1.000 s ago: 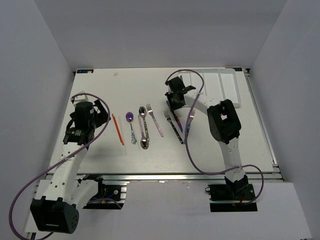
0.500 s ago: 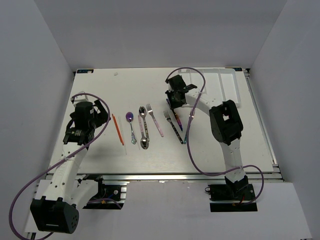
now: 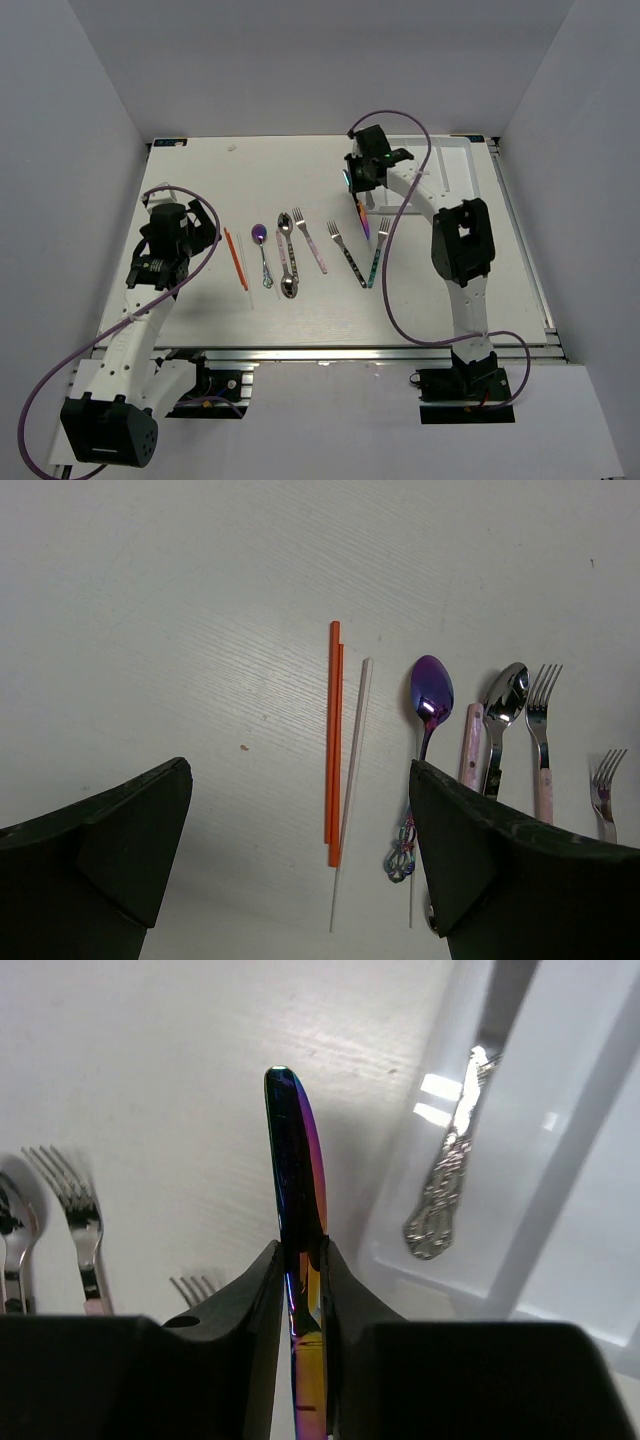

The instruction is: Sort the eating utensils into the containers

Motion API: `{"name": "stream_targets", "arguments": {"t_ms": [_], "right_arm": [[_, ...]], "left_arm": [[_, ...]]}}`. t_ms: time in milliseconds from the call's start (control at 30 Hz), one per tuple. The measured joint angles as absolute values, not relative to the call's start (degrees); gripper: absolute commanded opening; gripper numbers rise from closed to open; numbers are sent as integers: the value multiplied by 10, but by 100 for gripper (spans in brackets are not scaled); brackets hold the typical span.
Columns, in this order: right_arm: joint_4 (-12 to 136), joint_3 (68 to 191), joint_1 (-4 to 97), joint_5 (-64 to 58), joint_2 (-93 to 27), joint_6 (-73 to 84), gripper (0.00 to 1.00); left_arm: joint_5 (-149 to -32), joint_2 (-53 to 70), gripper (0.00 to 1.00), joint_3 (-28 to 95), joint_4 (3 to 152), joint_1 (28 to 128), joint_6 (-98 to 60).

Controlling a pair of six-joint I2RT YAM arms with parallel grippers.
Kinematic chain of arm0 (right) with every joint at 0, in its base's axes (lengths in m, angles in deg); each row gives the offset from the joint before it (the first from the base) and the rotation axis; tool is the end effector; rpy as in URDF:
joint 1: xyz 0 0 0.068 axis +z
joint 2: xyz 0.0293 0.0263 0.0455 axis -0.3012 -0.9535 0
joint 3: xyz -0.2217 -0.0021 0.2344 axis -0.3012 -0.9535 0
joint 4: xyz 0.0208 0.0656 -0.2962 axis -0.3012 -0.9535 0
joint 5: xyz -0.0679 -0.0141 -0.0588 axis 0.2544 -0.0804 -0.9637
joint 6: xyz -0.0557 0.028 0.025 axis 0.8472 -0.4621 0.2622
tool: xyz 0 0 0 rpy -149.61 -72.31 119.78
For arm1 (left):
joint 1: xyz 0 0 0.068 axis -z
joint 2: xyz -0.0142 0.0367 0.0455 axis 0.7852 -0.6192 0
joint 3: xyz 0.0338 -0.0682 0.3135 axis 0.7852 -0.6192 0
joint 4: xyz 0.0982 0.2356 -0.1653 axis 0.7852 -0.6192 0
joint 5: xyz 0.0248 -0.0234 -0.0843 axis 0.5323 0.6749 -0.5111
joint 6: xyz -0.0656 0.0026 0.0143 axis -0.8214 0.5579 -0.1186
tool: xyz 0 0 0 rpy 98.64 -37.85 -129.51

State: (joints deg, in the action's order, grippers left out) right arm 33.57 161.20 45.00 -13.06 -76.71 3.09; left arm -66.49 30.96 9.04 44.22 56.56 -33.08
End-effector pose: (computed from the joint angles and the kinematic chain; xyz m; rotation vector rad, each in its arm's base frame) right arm 0.5177 0.2667 0.2517 -0.3646 2.3679 0.2522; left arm 0.2267 -0.0048 0.3222 -0.5453 2.1120 -0.0033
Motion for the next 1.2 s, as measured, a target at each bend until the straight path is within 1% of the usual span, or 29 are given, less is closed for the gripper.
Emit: {"name": "stream_targets", "arguments": {"t_ms": [133,267,333,567,733,833,1033,1100,1133,1200], "right_arm": [[337,1647,414,-122,-772,22,0],[333,1759,370,-101,-814,13,0],[350,1788,352,-87,-826,5,0],[403,1798,307,-49,-854,-28,0],[434,1788,313,-32,-882,-43,0],[453,1767,319,-32,-883,-45,0],[473,1764,325,-32,-892,-44,1],[475,1764,325,-32,-893,-43,14],[475,1764,325,-33,-893,-42,26],[477,1764,325,-36,-893,-41,40]], "left_arm": [[-665,310,98,90,442,566,-331],[-665,310,98,90,442,566,-331],[-665,310,98,90,442,566,-331],[-667,310,98,90,442,566,-329],[-670,309,98,90,442,566,-329],[-672,309,98,90,442,566,-329],[-672,309,98,89,442,566,-329],[-673,309,98,89,442,566,-329],[-673,309,98,89,442,566,-329],[-675,309,98,89,442,566,-329]]}}
